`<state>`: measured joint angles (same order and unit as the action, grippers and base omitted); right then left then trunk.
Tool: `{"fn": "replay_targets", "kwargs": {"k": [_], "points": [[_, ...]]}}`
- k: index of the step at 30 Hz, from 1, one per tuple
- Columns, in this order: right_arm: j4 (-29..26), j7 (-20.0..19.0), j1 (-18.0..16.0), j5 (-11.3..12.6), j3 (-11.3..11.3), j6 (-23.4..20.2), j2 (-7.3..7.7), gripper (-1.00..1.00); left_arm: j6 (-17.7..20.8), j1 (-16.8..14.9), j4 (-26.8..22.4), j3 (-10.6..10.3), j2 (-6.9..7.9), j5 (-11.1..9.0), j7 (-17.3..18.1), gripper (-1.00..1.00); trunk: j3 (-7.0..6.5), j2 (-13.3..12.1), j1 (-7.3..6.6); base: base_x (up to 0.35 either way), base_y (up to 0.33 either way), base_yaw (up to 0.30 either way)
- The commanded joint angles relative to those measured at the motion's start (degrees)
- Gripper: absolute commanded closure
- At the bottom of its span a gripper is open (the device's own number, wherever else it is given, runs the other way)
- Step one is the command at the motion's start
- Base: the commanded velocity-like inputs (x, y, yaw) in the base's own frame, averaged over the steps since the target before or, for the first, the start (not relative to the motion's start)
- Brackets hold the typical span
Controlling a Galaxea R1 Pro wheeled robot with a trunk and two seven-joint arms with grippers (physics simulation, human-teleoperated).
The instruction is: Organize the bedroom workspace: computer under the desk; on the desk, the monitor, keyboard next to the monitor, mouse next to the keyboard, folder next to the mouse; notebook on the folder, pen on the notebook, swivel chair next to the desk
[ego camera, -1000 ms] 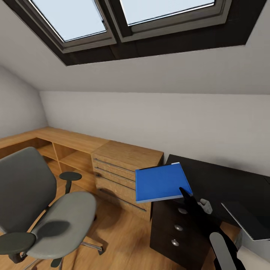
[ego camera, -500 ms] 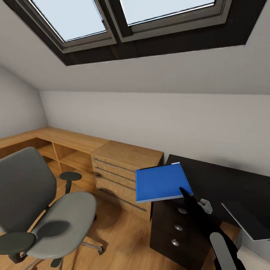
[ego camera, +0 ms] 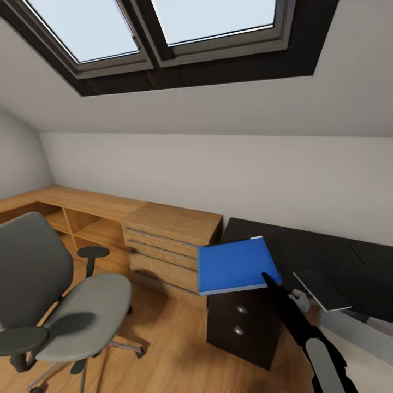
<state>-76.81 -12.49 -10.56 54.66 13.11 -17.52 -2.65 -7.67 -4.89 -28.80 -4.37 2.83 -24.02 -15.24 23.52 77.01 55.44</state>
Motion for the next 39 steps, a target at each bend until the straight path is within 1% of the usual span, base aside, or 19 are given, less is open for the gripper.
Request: {"fn": "replay_targets", "kwargs": {"k": [1,5,13,18,39], "points": [[-0.01,-0.16,-0.06,0.45,0.28,-0.51,-0.08,1.00,-0.24,-0.02,-0.03,-0.47,0.07,-0.50,-0.40,-1.00,0.06,0.04,-0.02,-0.102,0.000,-0.261],[-0.01,-0.16,-0.08,0.45,0.85,-0.51,-0.08,1.00,-0.24,-0.03,0.03,-0.47,0.07,-0.50,-0.40,-1.00,0.06,0.04,-0.02,-0.033,0.000,-0.267],[-0.01,-0.16,-0.06,0.44,0.94,-0.50,-0.08,1.00,-0.24,-0.02,0.43,-0.47,0.07,-0.50,-0.39,-1.00,0.06,0.04,-0.02,-0.004,0.000,-0.271],[-0.01,-0.22,-0.07,0.45,0.94,-0.57,-0.08,1.00,-0.24,-0.01,0.92,-0.47,-0.41,-0.50,-0.36,-1.00,0.06,0.04,-0.02,0.000,0.000,-0.227],[-0.05,-0.27,-0.07,0.42,0.95,-0.74,-0.04,1.00,-0.24,-0.03,1.04,-0.47,-0.65,-0.50,-0.31,-1.00,0.06,0.04,-0.02,0.000,0.000,-0.016]]}}
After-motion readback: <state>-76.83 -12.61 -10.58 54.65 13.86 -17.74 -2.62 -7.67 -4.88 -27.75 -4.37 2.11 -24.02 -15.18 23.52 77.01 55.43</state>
